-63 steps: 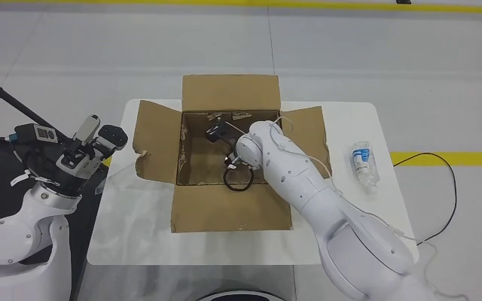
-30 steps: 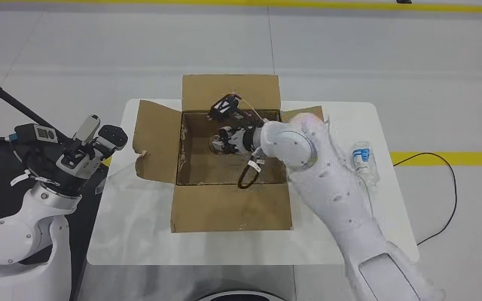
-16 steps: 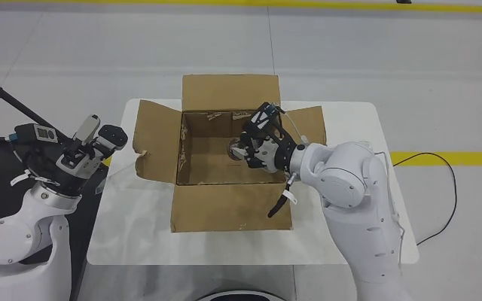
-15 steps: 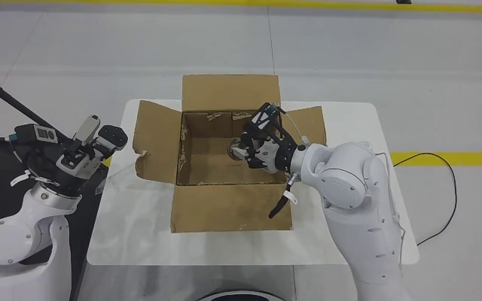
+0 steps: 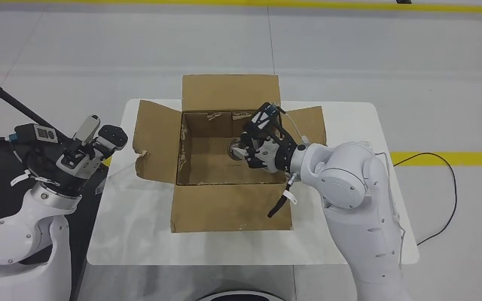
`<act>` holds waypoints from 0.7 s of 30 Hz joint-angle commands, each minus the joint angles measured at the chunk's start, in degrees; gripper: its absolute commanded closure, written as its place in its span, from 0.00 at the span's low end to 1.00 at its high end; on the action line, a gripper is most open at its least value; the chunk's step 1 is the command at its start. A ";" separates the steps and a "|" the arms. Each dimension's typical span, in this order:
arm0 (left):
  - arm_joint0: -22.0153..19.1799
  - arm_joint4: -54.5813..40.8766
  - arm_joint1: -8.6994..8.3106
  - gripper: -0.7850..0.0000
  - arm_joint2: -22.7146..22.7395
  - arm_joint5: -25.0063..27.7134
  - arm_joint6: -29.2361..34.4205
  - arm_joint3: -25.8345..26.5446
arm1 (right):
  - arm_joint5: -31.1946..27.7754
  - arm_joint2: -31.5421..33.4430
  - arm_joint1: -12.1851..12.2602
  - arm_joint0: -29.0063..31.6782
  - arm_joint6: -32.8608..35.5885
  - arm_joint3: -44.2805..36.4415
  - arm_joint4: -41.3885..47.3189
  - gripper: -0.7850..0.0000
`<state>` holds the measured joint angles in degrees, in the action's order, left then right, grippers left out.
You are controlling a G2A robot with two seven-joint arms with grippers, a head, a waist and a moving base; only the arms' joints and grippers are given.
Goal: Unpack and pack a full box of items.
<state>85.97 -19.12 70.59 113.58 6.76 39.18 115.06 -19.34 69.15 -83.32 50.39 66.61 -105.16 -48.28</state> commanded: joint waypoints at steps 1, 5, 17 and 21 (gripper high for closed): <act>0.00 0.00 0.00 0.00 0.00 0.00 0.00 0.00 | 0.00 0.00 0.00 0.00 0.00 0.00 0.00 1.00; 0.00 0.00 0.00 0.00 0.00 0.00 0.00 0.00 | 0.00 0.00 0.00 0.00 0.00 0.00 0.00 1.00; 0.00 0.00 0.00 0.00 0.00 0.00 0.00 0.00 | -0.04 0.20 0.27 1.35 -2.06 -0.64 -0.65 1.00; 0.00 0.00 0.00 0.00 0.00 0.00 0.00 0.00 | -0.59 2.43 1.04 3.29 -2.52 -3.67 -1.92 1.00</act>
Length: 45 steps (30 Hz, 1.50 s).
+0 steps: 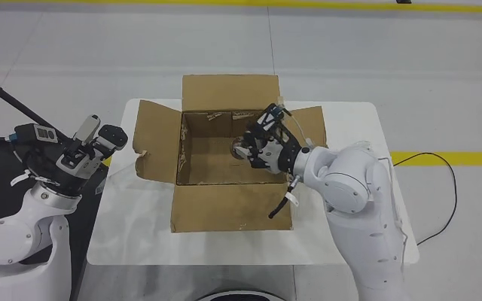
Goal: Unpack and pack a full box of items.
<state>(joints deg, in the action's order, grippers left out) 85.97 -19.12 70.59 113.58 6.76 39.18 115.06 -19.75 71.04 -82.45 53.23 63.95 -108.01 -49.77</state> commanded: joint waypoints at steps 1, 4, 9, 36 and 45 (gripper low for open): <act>0.00 0.00 0.00 0.00 0.00 0.00 0.00 0.00 | -0.25 1.30 0.39 1.24 0.10 -2.02 -0.63 1.00; 0.00 0.00 0.00 0.00 0.00 0.00 0.00 0.00 | -0.47 4.42 1.17 4.26 0.64 -6.21 -1.66 1.00; 0.00 0.00 0.00 0.00 0.00 0.00 0.00 0.00 | 0.52 11.31 2.58 10.81 2.11 -13.08 -6.48 1.00; 0.00 0.00 0.00 0.00 0.00 0.00 0.00 0.00 | 9.29 26.42 5.86 22.97 -0.47 -2.79 -18.75 1.00; 0.00 0.00 0.00 0.00 0.00 0.00 0.00 0.00 | 11.64 23.54 6.49 20.37 2.10 3.34 -25.09 1.00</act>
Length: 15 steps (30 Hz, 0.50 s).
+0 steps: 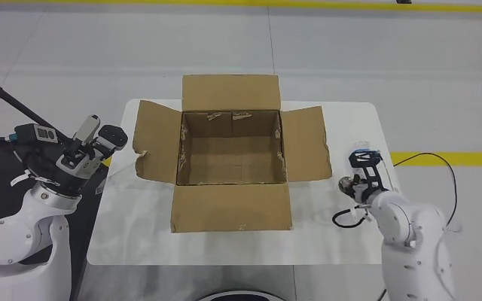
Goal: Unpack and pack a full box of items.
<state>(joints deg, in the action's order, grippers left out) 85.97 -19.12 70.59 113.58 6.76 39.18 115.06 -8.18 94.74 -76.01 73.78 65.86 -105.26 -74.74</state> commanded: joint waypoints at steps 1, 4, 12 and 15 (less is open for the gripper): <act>0.00 0.00 0.00 0.00 0.00 0.00 0.00 0.00 | 0.07 -0.34 0.11 -0.34 0.40 1.13 -0.31 1.00; 0.00 0.00 0.00 0.00 0.00 0.00 0.00 0.00 | -0.16 -0.82 0.24 -0.81 0.81 2.30 -0.02 1.00; 0.00 0.00 0.00 0.00 0.00 0.00 0.00 0.00 | 0.66 -2.65 0.55 -2.19 1.49 5.38 -1.00 1.00; 0.00 0.00 0.00 0.00 0.00 0.00 0.00 0.00 | 0.80 -3.10 0.66 -2.67 1.98 6.24 -0.74 0.95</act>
<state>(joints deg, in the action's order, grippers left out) 85.97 -19.12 70.59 113.58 6.76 39.18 115.06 -7.41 91.73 -75.37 71.24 67.78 -99.20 -75.51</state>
